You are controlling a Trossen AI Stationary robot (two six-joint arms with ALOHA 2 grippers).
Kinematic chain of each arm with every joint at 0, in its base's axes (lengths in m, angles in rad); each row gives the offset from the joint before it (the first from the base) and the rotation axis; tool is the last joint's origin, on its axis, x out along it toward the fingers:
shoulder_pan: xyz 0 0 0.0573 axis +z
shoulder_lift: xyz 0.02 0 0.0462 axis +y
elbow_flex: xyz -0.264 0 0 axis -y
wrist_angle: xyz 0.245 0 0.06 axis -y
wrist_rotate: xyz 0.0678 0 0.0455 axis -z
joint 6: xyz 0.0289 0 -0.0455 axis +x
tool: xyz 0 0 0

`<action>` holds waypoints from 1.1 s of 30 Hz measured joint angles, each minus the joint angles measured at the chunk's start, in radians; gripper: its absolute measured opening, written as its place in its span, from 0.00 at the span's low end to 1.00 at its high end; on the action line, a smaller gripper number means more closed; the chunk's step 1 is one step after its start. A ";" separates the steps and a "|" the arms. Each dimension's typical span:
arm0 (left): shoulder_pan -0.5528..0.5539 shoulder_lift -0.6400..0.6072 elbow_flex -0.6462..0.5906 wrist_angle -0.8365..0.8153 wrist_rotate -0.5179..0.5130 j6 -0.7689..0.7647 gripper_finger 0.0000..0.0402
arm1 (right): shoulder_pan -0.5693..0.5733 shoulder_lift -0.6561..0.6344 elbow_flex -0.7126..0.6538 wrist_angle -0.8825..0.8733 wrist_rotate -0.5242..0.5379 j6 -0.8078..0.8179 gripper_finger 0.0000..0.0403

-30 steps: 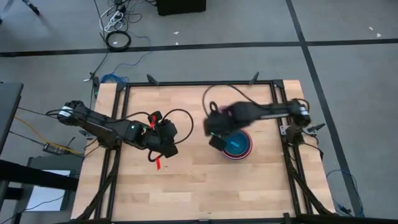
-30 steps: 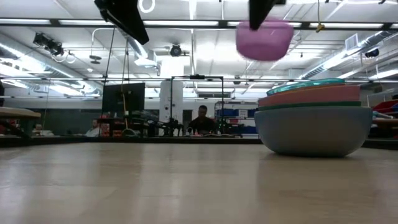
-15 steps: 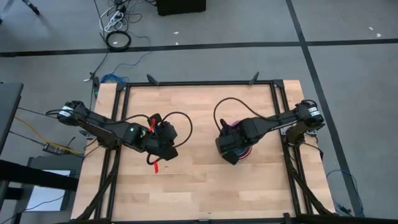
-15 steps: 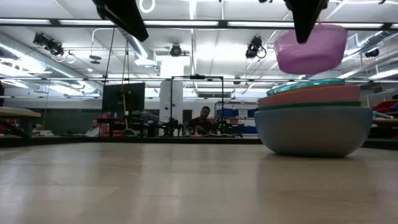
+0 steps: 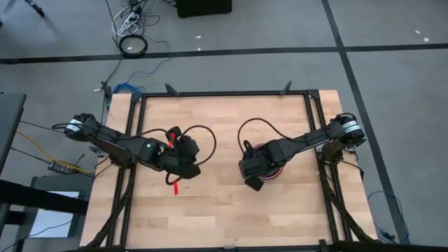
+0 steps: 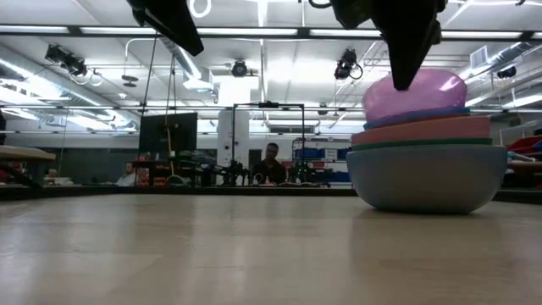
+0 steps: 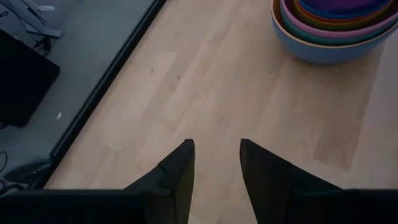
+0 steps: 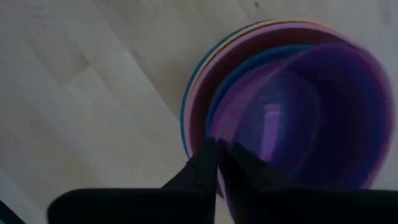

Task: Nest bowls inside each other
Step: Stack the violet bowl on top of blue bowl, then move the stacked bowls to the top center of the table

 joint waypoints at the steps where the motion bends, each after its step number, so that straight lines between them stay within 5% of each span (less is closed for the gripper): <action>1: 0.000 0.000 0.000 0.000 0.000 0.000 0.34 | 0.001 -0.001 -0.002 0.002 -0.002 0.000 0.07; 13: 0.000 0.000 0.000 -0.005 -0.001 0.002 0.34 | 0.012 -0.002 0.023 -0.102 0.032 0.053 0.40; 16: 0.000 0.000 0.000 -0.007 -0.001 0.002 0.34 | 0.034 -0.003 0.075 -0.284 0.126 0.114 0.41; 22: 0.000 0.000 0.000 -0.010 -0.003 0.002 0.34 | 0.077 -0.108 0.061 -0.272 0.154 0.213 0.37; 33: -0.002 0.000 0.000 -0.010 -0.008 0.002 0.34 | 0.165 -0.260 -0.300 -0.256 -0.068 0.444 0.30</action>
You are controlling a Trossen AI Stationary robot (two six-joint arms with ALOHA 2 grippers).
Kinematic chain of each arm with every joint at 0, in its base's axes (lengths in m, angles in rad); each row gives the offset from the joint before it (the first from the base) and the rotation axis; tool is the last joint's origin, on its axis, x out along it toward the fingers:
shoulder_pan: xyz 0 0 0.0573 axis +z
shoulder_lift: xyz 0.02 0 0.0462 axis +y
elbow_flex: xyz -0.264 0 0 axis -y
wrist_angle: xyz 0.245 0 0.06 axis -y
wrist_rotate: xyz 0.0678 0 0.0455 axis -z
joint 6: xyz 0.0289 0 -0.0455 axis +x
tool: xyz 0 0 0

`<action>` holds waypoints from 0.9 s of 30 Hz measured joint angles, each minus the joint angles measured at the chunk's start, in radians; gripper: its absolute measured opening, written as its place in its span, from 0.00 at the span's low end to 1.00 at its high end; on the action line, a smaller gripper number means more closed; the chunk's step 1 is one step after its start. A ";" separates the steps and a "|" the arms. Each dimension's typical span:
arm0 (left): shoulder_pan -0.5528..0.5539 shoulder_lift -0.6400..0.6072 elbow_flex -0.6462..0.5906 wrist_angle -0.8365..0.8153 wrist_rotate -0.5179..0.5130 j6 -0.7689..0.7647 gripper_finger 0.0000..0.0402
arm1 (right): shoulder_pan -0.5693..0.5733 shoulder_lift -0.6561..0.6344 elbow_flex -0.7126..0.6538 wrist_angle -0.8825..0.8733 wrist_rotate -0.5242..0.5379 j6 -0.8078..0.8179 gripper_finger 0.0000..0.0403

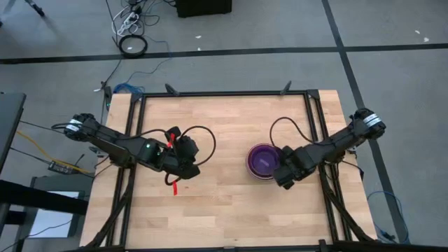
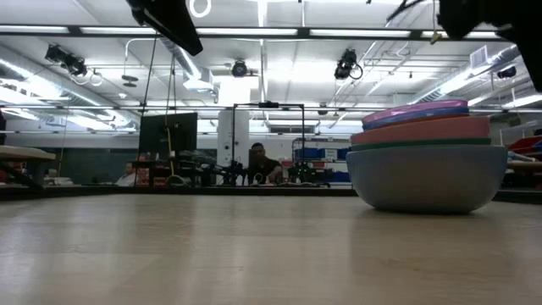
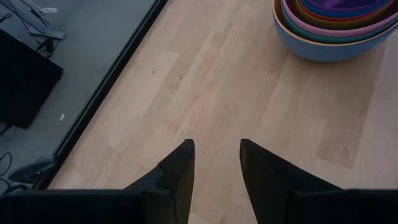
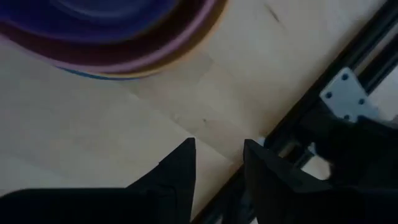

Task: Nest bowls inside each other
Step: Move the stacked bowls to the top center of the table

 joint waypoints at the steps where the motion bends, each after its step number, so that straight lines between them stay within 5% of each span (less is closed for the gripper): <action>1: 0.000 0.000 0.000 0.001 -0.002 0.000 0.34 | 0.008 -0.005 -0.029 0.019 -0.001 0.016 0.30; 14: 0.000 0.000 0.000 0.005 -0.018 0.000 0.34 | -0.017 -0.006 -0.317 0.440 0.040 0.038 0.31; 27: 0.000 0.000 0.000 0.004 -0.062 0.001 0.34 | -0.236 -0.004 -0.337 0.709 0.153 -0.191 0.30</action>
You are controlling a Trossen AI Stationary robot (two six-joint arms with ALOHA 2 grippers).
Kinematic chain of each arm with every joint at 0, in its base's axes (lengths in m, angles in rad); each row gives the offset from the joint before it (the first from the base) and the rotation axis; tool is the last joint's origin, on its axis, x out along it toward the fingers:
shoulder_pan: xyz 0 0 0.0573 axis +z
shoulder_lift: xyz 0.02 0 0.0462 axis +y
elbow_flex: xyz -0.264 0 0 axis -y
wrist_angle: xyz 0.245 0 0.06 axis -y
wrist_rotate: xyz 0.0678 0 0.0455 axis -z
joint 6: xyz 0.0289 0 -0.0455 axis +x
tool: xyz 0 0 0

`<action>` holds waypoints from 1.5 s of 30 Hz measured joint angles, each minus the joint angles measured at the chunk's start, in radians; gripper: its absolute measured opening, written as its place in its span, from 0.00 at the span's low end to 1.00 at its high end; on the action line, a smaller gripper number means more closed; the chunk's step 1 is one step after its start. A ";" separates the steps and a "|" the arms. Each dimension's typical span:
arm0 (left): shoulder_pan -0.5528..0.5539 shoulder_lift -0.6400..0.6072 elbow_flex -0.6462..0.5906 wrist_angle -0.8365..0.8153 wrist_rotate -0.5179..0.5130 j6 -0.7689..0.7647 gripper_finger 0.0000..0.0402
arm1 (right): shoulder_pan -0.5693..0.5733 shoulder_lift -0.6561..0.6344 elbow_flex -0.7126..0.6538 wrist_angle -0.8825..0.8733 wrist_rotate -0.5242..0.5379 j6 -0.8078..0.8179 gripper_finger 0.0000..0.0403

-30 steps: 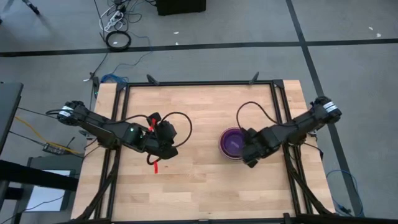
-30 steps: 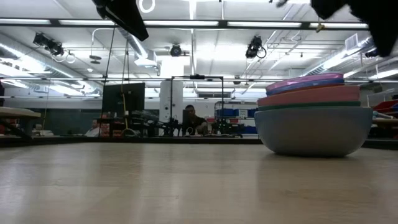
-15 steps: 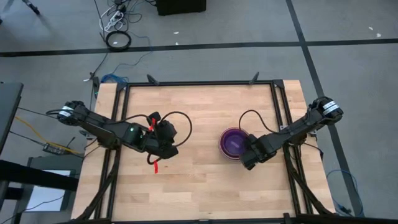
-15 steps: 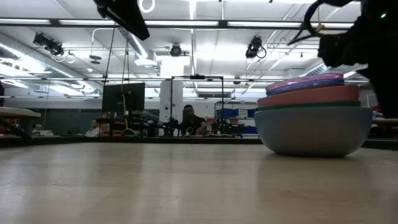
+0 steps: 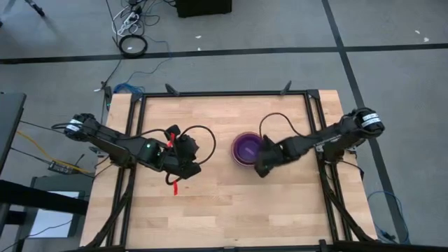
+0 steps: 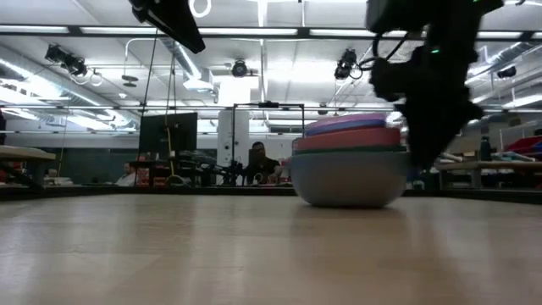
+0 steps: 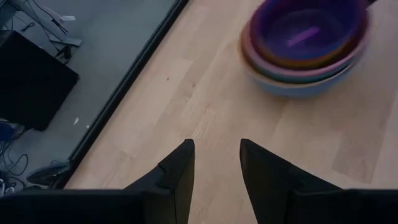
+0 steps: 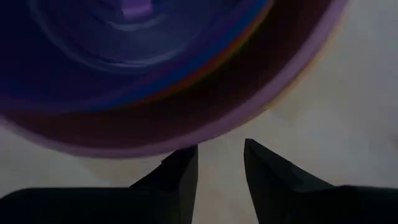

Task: Nest bowls inside each other
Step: Move the stacked bowls to the top center of the table, then return to Home Position

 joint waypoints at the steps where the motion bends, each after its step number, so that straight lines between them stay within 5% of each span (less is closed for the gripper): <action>1: 0.000 0.000 0.000 0.000 0.000 0.000 0.34 | -0.025 0.000 0.000 0.032 0.007 -0.030 0.30; 8: -0.002 -0.001 0.004 -0.003 -0.017 -0.014 0.34 | -0.155 -0.001 0.000 0.254 -0.018 -0.251 0.29; 14: -0.053 -0.098 0.029 0.108 -0.025 0.038 0.34 | -0.135 -0.046 0.007 0.379 -0.018 -0.424 0.29; 17: -0.106 -0.173 0.029 0.327 -0.022 0.233 0.34 | -0.084 -0.094 0.022 0.532 0.003 -0.623 0.29; 21: -0.121 -0.269 0.031 0.754 0.005 0.705 0.34 | -0.038 -0.177 0.086 0.813 -0.012 -0.996 0.29; 25: 0.028 -0.308 0.034 1.124 0.202 0.969 0.34 | -0.064 -0.260 0.206 1.036 -0.054 -1.234 0.29; 34: 0.430 -0.291 0.030 1.019 0.314 0.912 0.34 | -0.189 -0.413 0.513 0.720 -0.198 -1.382 0.29; 45: 0.675 -0.310 0.002 0.918 0.566 0.721 0.32 | -0.367 -0.522 0.510 0.485 -0.352 -1.318 0.29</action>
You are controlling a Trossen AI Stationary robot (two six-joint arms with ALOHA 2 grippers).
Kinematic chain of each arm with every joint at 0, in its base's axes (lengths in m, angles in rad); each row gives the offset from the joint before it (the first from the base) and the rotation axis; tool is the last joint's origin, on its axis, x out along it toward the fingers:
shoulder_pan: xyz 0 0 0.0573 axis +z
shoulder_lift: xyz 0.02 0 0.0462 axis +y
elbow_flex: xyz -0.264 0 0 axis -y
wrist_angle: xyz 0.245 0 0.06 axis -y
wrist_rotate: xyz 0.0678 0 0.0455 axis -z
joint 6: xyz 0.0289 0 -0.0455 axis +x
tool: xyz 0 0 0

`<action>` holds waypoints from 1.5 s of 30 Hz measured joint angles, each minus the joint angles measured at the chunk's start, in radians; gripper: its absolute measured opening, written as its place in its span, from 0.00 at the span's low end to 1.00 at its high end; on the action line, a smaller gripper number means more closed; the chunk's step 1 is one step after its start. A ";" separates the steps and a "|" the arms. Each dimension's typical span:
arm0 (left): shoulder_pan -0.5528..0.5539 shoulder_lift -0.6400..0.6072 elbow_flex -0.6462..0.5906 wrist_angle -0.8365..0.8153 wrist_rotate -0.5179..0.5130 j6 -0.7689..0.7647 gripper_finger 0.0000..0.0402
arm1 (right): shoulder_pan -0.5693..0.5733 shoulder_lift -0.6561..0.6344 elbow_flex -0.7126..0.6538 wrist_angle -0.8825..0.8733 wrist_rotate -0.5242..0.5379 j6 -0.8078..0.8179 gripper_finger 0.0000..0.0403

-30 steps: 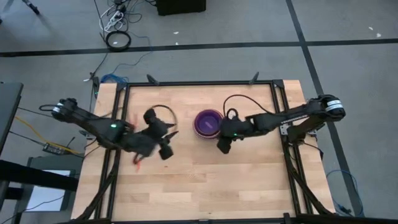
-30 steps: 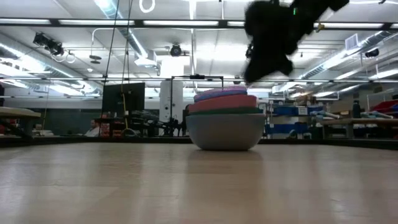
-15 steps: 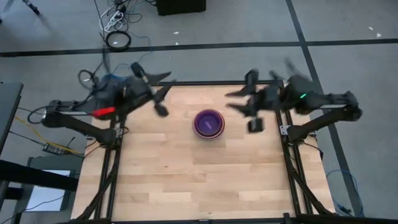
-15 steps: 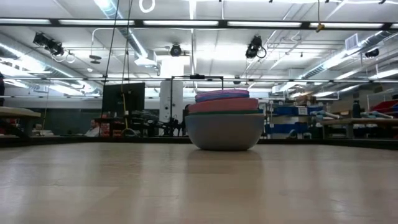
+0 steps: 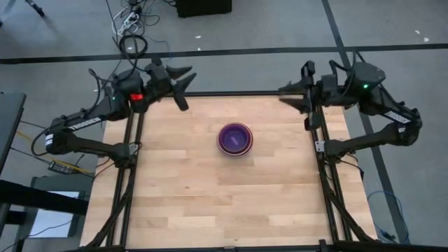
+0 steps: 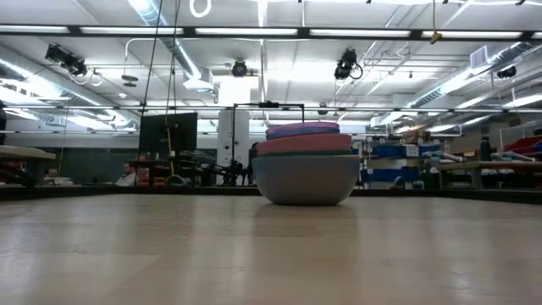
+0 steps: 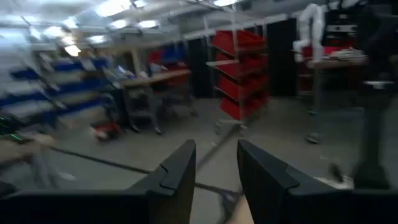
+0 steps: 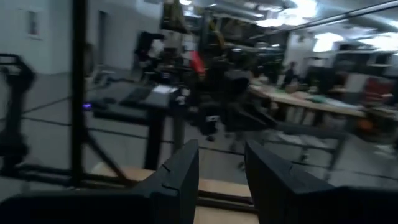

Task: Nest bowls inside each other
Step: Return to Home Position

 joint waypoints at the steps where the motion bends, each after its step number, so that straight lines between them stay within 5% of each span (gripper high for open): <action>1: 0.003 -0.011 -0.023 -0.003 0.021 -0.019 0.31 | -0.007 -0.008 -0.019 0.006 -0.028 0.006 0.29; 12: -0.101 -0.305 -0.498 0.244 0.058 -0.212 0.20 | -0.025 -0.126 -0.367 0.277 -0.082 0.098 0.29; 20: -0.282 -0.459 -0.750 0.365 -0.067 -0.254 0.15 | -0.016 -0.194 -0.679 0.526 -0.102 0.179 0.29; 35: -0.505 -0.501 -0.996 0.547 -0.374 -0.196 0.14 | -0.065 -0.355 -1.114 0.894 -0.096 0.301 0.29; 45: -0.561 -0.787 -1.017 0.509 -0.488 -0.032 0.13 | -0.096 -0.445 -1.167 0.896 -0.098 0.314 0.29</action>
